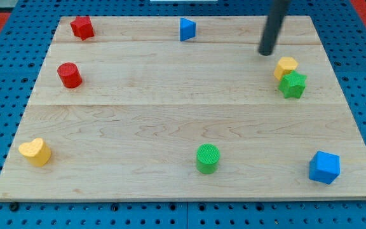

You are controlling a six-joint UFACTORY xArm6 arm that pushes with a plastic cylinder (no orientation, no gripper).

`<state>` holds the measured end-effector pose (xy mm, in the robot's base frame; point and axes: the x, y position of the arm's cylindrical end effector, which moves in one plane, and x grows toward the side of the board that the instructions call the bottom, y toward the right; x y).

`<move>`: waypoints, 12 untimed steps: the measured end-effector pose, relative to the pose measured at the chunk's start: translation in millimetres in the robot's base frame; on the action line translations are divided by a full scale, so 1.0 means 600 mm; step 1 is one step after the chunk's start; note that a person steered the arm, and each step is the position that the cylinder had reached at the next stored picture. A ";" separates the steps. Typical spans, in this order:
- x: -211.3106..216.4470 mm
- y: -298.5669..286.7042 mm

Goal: Adjust the green circle and blue cube horizontal in line

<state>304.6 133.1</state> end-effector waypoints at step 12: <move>0.523 -0.061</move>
<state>618.4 96.2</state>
